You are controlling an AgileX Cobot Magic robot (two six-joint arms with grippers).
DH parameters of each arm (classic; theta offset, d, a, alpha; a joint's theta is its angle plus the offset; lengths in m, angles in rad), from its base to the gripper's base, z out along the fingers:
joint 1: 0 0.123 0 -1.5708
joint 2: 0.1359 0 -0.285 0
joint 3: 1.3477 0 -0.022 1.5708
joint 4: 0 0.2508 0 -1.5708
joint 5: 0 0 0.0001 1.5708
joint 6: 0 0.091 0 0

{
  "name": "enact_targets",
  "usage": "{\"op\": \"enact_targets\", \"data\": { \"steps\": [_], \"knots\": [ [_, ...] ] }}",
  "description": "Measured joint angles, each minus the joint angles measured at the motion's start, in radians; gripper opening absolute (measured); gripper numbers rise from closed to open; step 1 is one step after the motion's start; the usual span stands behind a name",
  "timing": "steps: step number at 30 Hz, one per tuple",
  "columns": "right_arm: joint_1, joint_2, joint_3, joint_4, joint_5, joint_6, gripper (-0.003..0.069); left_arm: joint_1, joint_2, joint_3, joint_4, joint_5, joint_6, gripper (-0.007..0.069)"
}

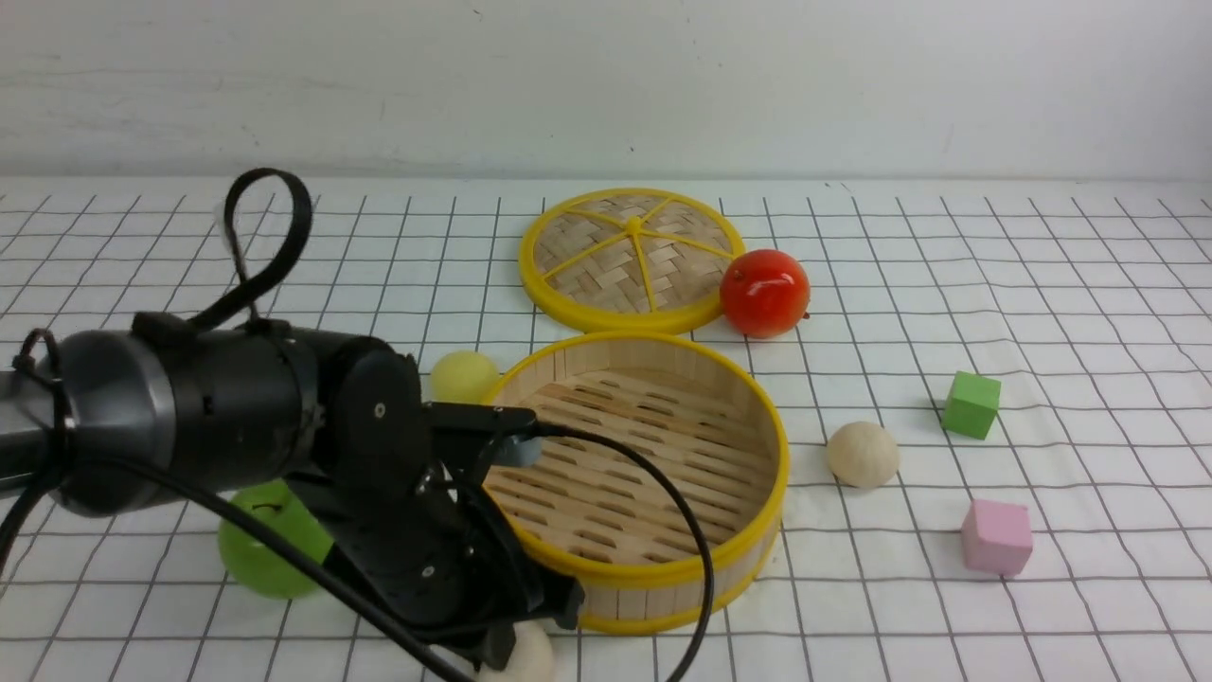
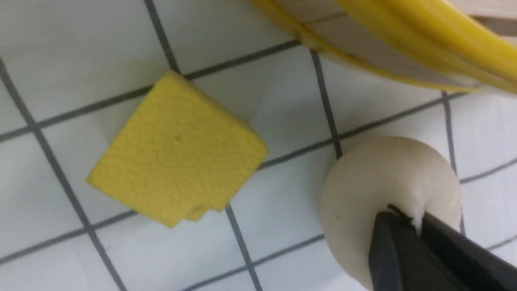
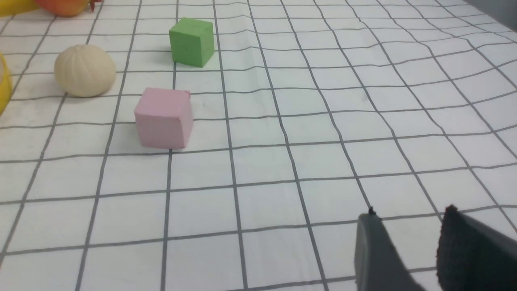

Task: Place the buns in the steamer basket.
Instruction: Use the left arm to grab a steamed stuffed bun, then use the left arm to put the steamed stuffed bun into the steamer

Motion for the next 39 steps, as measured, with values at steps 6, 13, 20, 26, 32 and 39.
{"op": "enact_targets", "data": {
  "steps": [6, 13, 20, 26, 32, 39],
  "knots": [
    [0.0, 0.0, 0.0, 0.0, 0.0, 0.0, 0.0239, 0.0, -0.115, -0.085, 0.01, 0.104, 0.0, -0.0012],
    [0.0, 0.0, 0.0, 0.0, 0.0, 0.0, 0.0239, 0.0, -0.075, -0.27, 0.014, 0.094, 0.0, -0.0012],
    [0.0, 0.0, 0.0, 0.0, 0.0, 0.0, 0.0239, 0.0, 0.13, -0.333, 0.024, -0.078, -0.002, 0.0004],
    [0.0, 0.0, 0.0, 0.0, 0.0, 0.0, 0.0239, 0.0, 0.222, -0.333, 0.023, -0.121, -0.049, 0.0081],
    [0.0, 0.0, 0.0, 0.0, 0.0, 0.0, 0.0239, 0.0, 0.193, -0.341, 0.029, -0.113, -0.116, 0.0264],
    [0.0, 0.0, 0.0, 0.0, 0.0, 0.0, 0.0239, 0.01, 0.067, -0.387, 0.203, -0.089, -0.138, 0.0365]
  ]
}}
